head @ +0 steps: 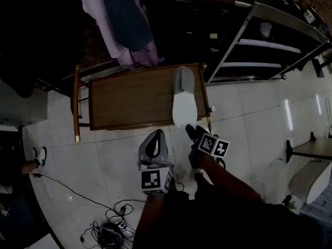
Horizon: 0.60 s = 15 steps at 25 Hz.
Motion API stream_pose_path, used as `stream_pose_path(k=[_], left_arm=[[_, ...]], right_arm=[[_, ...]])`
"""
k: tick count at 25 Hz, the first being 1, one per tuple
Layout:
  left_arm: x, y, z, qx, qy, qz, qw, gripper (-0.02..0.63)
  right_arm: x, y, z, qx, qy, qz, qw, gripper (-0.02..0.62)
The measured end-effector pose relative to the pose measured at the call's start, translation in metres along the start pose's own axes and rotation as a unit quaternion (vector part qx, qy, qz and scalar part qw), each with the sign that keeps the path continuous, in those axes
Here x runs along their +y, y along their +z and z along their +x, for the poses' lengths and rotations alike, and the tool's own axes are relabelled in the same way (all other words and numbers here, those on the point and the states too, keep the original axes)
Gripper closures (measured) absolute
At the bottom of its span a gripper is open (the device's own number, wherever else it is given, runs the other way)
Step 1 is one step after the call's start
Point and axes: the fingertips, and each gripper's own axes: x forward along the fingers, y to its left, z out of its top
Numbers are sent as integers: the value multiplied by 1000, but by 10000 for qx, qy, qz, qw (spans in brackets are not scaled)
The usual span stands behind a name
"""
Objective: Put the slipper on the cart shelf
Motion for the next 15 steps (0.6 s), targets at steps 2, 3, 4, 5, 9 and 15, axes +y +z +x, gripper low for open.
stream_pose_path(k=[2,3,4,5,9,15], left_arm=[[2,-1,-5,29,39,-21,10000,591],[3,-2,-6,52,54,-28,10000,591],[3,-4,-8,81,65,-33,9999,591],[3,-6,-9,108,69,-30,9999,591],[4,-8,-16,175,61,29,9998,591],[11,-6,-17,190,186,-5,9996,591]], right_arm=[[-3,-3,7,24,-27,232,9997,341],[-5,-4,11,39,-43,331,9994,338],[-7,-5,14,54,-59,421,9991,328],[-9,-5,18,66,-70,513,9986,327],[-14,-16,31,139,-99,906,9957,325],[-25,-15,49,85,-279,1202,9923,325]])
